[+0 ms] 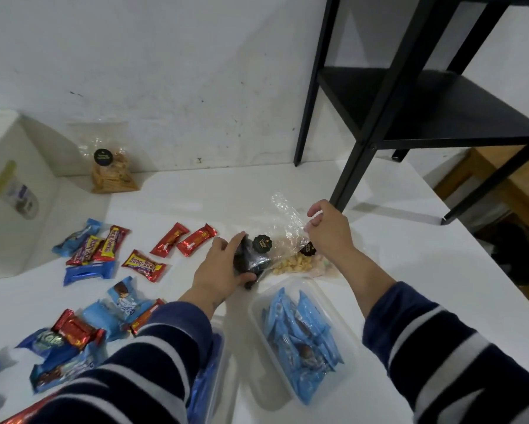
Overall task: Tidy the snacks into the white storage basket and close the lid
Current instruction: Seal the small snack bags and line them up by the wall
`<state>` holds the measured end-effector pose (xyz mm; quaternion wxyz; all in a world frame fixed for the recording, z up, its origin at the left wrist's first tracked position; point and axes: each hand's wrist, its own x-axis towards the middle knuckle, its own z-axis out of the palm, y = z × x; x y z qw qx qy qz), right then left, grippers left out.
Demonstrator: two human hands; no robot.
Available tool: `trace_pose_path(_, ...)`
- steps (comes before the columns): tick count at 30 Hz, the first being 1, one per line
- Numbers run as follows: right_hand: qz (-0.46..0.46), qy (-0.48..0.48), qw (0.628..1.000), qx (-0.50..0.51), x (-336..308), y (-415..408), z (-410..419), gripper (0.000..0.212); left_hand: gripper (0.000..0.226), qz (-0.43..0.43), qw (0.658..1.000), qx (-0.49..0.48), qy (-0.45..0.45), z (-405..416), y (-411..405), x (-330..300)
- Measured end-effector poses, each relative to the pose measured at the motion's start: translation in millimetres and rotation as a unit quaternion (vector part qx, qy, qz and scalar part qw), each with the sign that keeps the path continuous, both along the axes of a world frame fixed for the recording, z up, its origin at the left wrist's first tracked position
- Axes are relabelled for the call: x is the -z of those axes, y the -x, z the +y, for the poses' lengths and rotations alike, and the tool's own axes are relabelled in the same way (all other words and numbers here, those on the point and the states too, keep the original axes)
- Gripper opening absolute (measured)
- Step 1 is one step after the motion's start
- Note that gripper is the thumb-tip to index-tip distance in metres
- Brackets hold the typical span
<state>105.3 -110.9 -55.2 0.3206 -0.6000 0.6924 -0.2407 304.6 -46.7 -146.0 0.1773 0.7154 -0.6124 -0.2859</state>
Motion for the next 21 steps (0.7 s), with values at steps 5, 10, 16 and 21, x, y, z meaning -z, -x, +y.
trace_pose_path(5,0.041,-0.030,0.998,-0.032,0.8,-16.7,-5.9,0.027,0.095,-0.037,0.999,-0.023,-0.011,16.8,-4.5,-0.1)
trace_pose_path(10,0.069,-0.068,0.991,-0.090,-7.1,-26.4,-13.7,0.026,0.098,-0.051,0.998,-0.026,-0.029,25.9,-6.5,-1.4)
trace_pose_path(16,0.127,-0.089,0.984,-0.085,-3.1,-41.4,-19.1,0.043,0.105,-0.019,0.998,-0.020,-0.050,26.9,-4.4,-1.3)
trace_pose_path(21,0.090,-0.105,0.986,-0.095,-8.5,-48.7,-22.7,0.040,0.106,-0.010,0.999,-0.025,-0.041,26.0,-4.7,1.3)
